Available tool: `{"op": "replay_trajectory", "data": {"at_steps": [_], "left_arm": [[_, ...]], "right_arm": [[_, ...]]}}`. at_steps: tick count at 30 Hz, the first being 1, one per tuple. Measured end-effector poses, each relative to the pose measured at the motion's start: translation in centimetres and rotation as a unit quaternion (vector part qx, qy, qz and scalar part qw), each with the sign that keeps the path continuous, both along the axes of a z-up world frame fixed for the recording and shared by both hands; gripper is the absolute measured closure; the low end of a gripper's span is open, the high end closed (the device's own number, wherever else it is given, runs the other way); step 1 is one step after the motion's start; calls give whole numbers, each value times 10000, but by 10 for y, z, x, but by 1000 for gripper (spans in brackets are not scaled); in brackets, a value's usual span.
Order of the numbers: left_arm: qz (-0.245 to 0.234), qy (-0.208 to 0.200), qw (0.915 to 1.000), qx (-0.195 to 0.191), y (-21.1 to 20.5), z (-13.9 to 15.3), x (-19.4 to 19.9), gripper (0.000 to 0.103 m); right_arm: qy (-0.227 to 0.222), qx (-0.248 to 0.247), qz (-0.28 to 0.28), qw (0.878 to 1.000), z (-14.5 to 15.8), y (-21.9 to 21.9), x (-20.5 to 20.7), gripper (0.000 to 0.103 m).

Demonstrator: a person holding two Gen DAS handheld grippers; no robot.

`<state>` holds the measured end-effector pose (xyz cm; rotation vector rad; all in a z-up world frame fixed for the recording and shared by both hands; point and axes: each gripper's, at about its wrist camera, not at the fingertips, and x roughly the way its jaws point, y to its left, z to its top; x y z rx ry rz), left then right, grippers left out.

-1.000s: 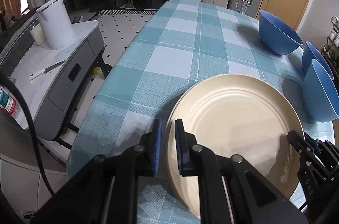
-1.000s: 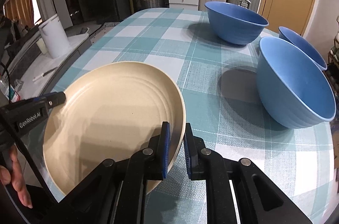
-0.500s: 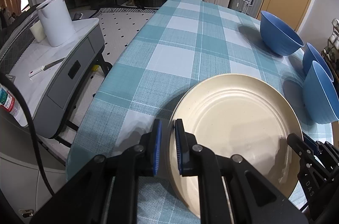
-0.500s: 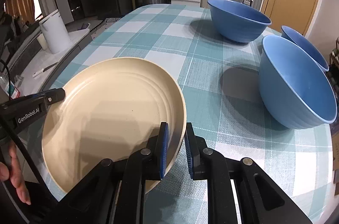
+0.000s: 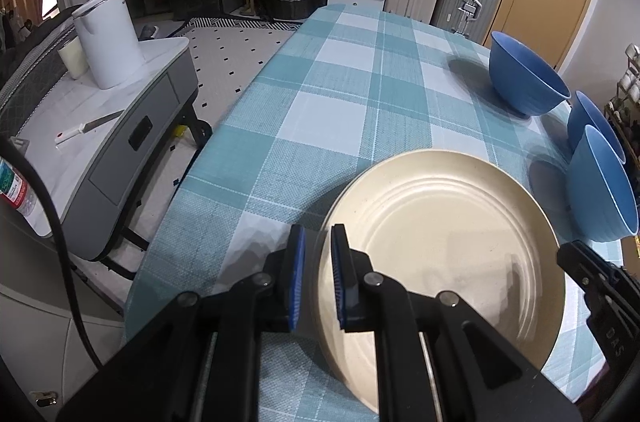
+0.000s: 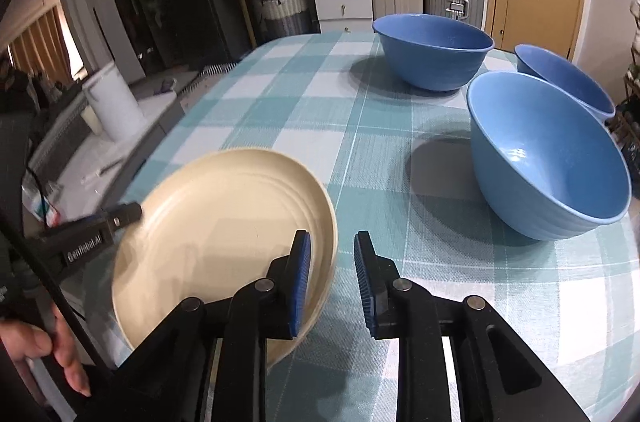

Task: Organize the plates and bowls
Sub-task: 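Open the right gripper while the left gripper opens, releasing the plate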

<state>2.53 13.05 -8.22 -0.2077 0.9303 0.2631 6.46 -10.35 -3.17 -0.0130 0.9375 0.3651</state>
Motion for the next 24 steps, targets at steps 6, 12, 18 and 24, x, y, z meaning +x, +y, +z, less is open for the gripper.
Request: {"op": "replay_trajectory", "data": {"at_steps": [6, 12, 18, 24], "left_arm": [[-9, -1, 10000, -8, 0, 0, -1, 92], [-43, 4, 10000, -28, -2, 0, 0, 92], [-36, 0, 10000, -55, -2, 0, -1, 90], [145, -194, 9994, 267, -3, 7, -6, 60]], "right_arm": [[718, 612, -20, 9955, -18, -4, 14, 82], [861, 607, -123, 9944, -22, -6, 15, 82], [295, 172, -126, 9993, -5, -5, 6, 80], [177, 242, 22, 9995, 1, -2, 2, 69]]}}
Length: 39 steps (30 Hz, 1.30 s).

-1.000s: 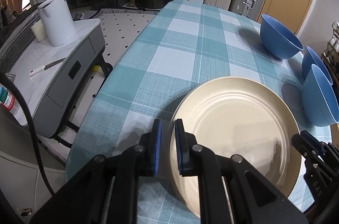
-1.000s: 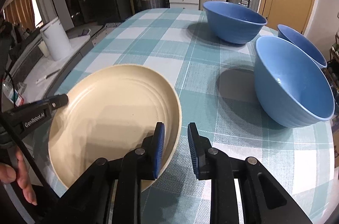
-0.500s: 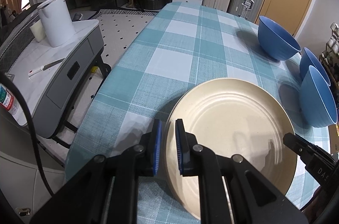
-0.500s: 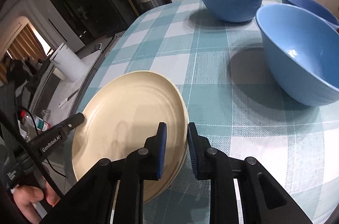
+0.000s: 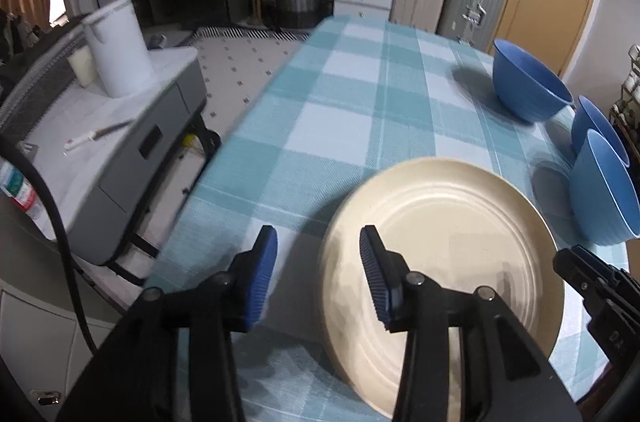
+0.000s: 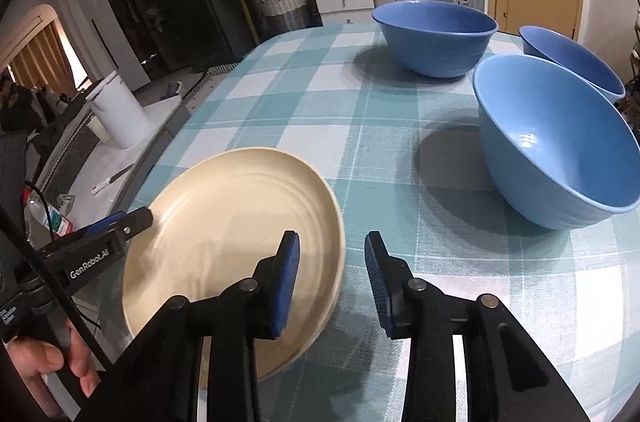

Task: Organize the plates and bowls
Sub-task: 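Open the right gripper while the left gripper opens, releasing the plate, then raise both grippers away from the three stacked cream plates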

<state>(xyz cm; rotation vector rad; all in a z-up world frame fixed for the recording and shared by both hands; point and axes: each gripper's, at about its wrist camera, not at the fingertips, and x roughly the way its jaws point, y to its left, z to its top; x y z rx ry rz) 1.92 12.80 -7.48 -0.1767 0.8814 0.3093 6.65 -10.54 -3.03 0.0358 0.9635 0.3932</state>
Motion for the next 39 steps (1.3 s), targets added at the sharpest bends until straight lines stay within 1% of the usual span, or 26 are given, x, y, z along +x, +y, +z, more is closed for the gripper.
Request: {"op": "replay_trajectory", "data": {"at_steps": [4, 6, 7, 8, 9, 10, 12, 13, 14, 15, 17, 18, 19, 20, 21, 22, 23, 24, 25, 26, 27, 30, 33, 36, 39], "left_arm": [[75, 69, 9999, -9, 4, -1, 0, 59], [109, 34, 9999, 89, 4, 2, -2, 59], [129, -22, 9998, 148, 4, 5, -4, 59], [136, -119, 9996, 201, 3, 8, -6, 59], [130, -234, 9994, 232, 2, 12, -9, 59], [106, -353, 9990, 239, 2, 16, -11, 59], [17, -630, 9977, 238, -1, 25, -18, 56], [-44, -792, 9966, 240, -3, 30, -22, 56], [-120, -935, 9953, 217, -5, 33, -25, 55], [-283, -1163, 9927, 158, -9, 37, -30, 55], [-470, -1345, 9896, 187, -16, 44, -34, 54], [-535, -1416, 9882, 232, -19, 46, -34, 52], [-613, -1485, 9866, 265, -23, 48, -35, 44], [-675, -1546, 9853, 276, -26, 50, -37, 25], [-704, -1654, 9833, 299, -28, 53, -39, 15], [-690, -1850, 9797, 356, -31, 58, -44, 3], [-692, -2050, 9755, 403, -33, 63, -49, 3], [-753, -2316, 9688, 458, -36, 69, -56, 2], [-790, -2425, 9656, 500, -38, 72, -59, 0], [-821, -2476, 9639, 534, -41, 74, -61, 0], [-872, -2498, 9628, 557, -45, 75, -62, 0], [-1011, -2482, 9620, 520, -54, 77, -61, 0], [-1086, -2453, 9627, 358, -60, 79, -60, 0], [-1025, -2578, 9605, 225, -61, 84, -63, 0], [-983, -2536, 9622, 147, -61, 84, -62, 0]], "right_arm": [[-206, 88, 82, 9997, 8, 1, -4, 69], [-297, 137, 99, 9994, 13, 1, -6, 68], [-346, 160, 115, 9992, 15, 1, -8, 65], [-388, 165, 124, 9990, 17, 1, -8, 57], [-446, 169, 120, 9988, 19, 1, -10, 53], [-553, 201, 109, 9982, 22, 1, -12, 51], [-673, 281, 138, 9972, 27, -1, -15, 49], [-704, 333, 167, 9968, 29, -1, -16, 44], [-738, 387, 182, 9964, 31, -2, -18, 36], [-788, 432, 181, 9958, 34, -2, -20, 33], [-961, 534, 196, 9937, 40, -5, -24, 24], [-1056, 562, 210, 9926, 43, -6, -27, 21], [-1130, 573, 213, 9917, 46, -7, -28, 16], [-1218, 597, 211, 9905, 49, -8, -30, 16], [-1296, 644, 206, 9893, 53, -11, -32, 16], [-1362, 709, 182, 9880, 57, -14, -34, 15], [-1402, 751, 162, 9871, 59, -16, -36, 12], [-1464, 806, 131, 9859, 63, -20, -38, 10], [-1540, 844, 88, 9844, 66, -23, -41, 6], [-1634, 863, 29, 9828, 70, -27, -46, 4], [-1721, 870, -13, 9812, 73, -31, -49, 3], [-1988, 780, -69, 9769, 81, -41, -62, 1], [-2175, 650, -115, 9738, 83, -50, -70, 1], [-2164, 688, -180, 9737, 85, -59, -76, 1], [-2197, 748, -212, 9725, 88, -61, -77, 1]]}}
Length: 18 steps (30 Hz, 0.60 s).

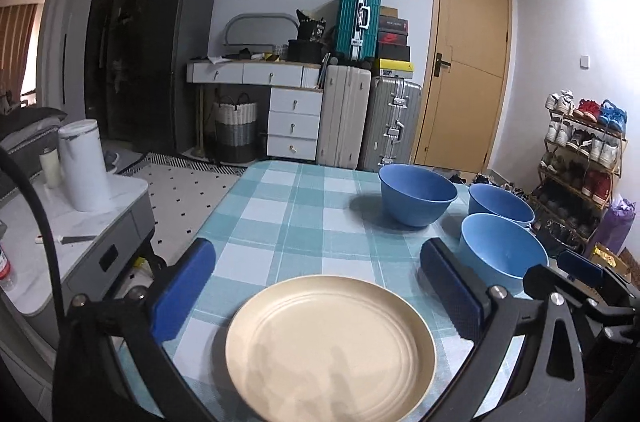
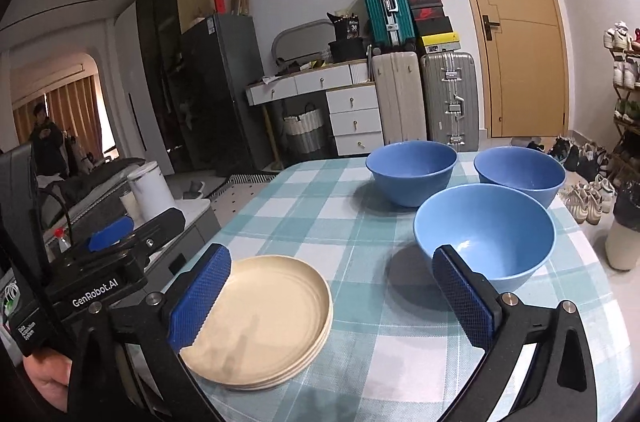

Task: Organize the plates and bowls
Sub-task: 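Raise both grippers away from the three stacked cream plates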

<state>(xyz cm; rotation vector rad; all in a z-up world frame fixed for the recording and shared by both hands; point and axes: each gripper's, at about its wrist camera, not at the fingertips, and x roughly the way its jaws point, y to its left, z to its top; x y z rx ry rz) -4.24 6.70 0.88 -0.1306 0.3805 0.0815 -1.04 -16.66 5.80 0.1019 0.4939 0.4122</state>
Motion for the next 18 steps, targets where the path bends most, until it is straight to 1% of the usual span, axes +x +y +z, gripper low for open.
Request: {"op": "replay_trajectory", "data": {"at_steps": [5, 9, 13, 18], "left_arm": [[61, 4, 9999, -130, 3, 0, 2, 0], [49, 3, 9996, -263, 3, -1, 2, 0], [17, 3, 9998, -200, -1, -1, 3, 0], [-21, 5, 9999, -122, -6, -1, 4, 0]], "right_arm": [[-123, -162, -139, 9997, 1, 2, -3, 1], [-129, -162, -130, 9997, 2, 2, -5, 1], [-121, -164, -123, 9997, 3, 5, -4, 1], [-113, -309, -264, 9991, 2, 5, -4, 1]]}}
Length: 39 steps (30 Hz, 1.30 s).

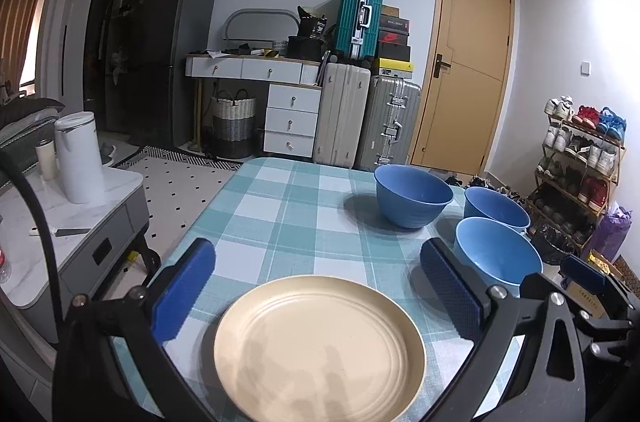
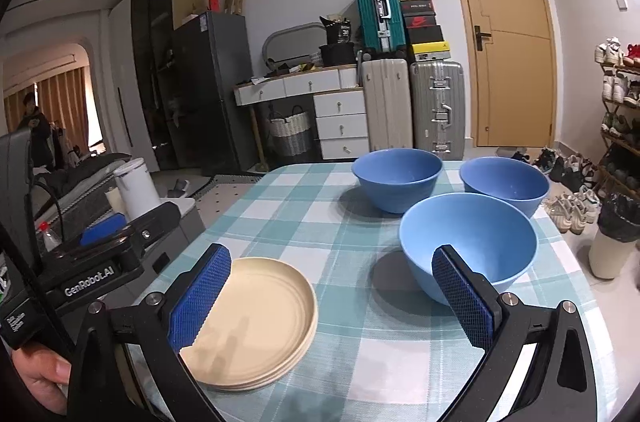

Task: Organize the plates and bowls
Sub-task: 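Raise both grippers away from the three stacked cream plates, then move both grippers toward the nearest blue bowl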

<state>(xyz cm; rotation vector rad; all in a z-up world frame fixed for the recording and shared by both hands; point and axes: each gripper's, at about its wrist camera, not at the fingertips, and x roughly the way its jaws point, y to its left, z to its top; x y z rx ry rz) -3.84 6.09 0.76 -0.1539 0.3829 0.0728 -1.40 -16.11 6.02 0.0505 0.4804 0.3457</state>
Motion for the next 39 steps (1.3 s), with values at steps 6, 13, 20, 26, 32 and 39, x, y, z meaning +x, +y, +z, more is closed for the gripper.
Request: {"op": "replay_trajectory", "data": {"at_steps": [6, 13, 20, 26, 32, 39], "left_arm": [[34, 29, 10000, 19, -3, 0, 2, 0], [-4, 123, 9998, -167, -17, 1, 10, 0], [-144, 305, 9990, -282, -43, -3, 25, 0], [-462, 531, 9966, -420, -70, -7, 40, 0], [-931, 640, 9931, -305, -106, -1, 58, 0], [-1200, 642, 9905, -178, -148, 13, 78, 0]], "right_arm": [[130, 113, -210, 9996, 0, -12, 4, 1], [116, 228, -743, 9969, 3, -44, 3, 1], [151, 335, -1040, 9939, 4, -83, -4, 1], [272, 290, -1585, 9866, -1, -123, -2, 1], [324, 419, -1974, 9789, -2, -161, -4, 1], [368, 614, -2202, 9728, -3, -190, -5, 1]]}}
